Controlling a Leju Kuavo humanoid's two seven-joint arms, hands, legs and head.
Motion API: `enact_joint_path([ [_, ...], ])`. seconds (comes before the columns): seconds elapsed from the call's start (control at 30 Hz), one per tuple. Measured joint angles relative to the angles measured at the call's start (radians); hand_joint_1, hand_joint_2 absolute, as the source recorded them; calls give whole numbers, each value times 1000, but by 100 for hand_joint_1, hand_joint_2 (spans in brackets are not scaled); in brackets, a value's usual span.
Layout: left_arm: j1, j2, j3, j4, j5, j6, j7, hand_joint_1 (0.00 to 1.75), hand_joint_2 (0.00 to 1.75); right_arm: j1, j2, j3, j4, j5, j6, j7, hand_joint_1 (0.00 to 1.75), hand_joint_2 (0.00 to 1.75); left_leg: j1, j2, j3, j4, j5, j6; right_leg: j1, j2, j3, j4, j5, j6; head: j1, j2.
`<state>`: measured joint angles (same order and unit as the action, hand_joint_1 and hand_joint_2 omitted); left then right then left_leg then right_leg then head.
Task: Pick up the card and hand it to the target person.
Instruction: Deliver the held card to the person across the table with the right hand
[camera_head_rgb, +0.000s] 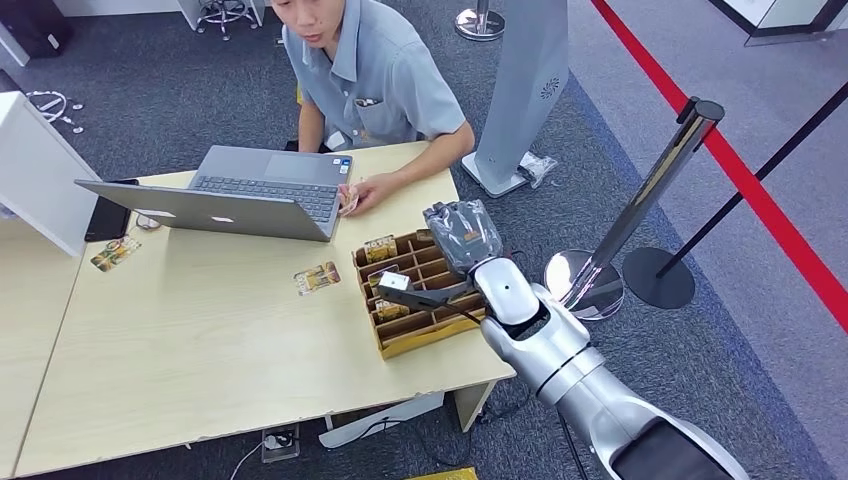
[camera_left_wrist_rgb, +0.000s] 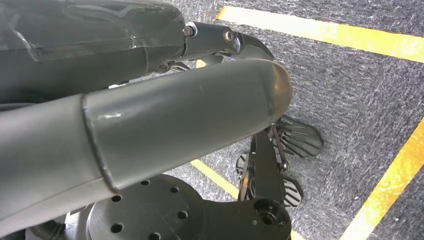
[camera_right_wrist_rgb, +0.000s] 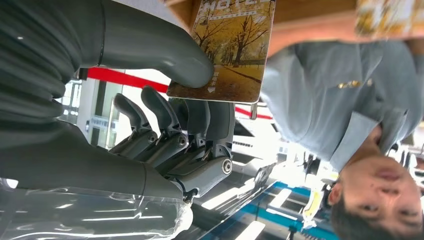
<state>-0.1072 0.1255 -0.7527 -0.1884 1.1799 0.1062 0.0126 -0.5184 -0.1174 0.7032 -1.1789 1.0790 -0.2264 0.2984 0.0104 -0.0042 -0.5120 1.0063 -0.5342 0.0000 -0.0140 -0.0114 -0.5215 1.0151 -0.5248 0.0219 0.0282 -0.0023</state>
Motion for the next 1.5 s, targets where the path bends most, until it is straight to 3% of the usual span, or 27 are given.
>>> enact_joint_path([
  [0.5, 1, -7, 0, 0, 6, 3, 14, 0, 0, -36, -59, -78, -274, -3, 14, -4, 175, 175, 0, 0, 0, 0, 0, 0, 0, 0, 0, 0, 0, 0, 0, 0],
  [0.93, 0, -12, -2, 0, -11, -5, 19, 0, 0, -88, -63, -72, -223, -34, -10, -58, 174, 175, 0, 0, -1, 0, 0, 0, 0, 0, 0, 0, 0, 0, 0, 0],
  [1.07, -1, -13, -2, 0, -14, -8, 19, 0, 0, -105, -58, -60, -167, -19, -17, -60, 0, 175, 0, 0, -1, 0, 0, 0, 0, 0, 0, 0, 0, 0, 0, 0],
  [1.5, 0, -13, -2, 0, -13, -12, 19, 0, 0, -119, -55, -48, -37, -18, -45, -39, 0, 175, 0, -1, 0, 0, 0, 0, 0, 0, 0, 0, 0, 0, 0, 0],
])
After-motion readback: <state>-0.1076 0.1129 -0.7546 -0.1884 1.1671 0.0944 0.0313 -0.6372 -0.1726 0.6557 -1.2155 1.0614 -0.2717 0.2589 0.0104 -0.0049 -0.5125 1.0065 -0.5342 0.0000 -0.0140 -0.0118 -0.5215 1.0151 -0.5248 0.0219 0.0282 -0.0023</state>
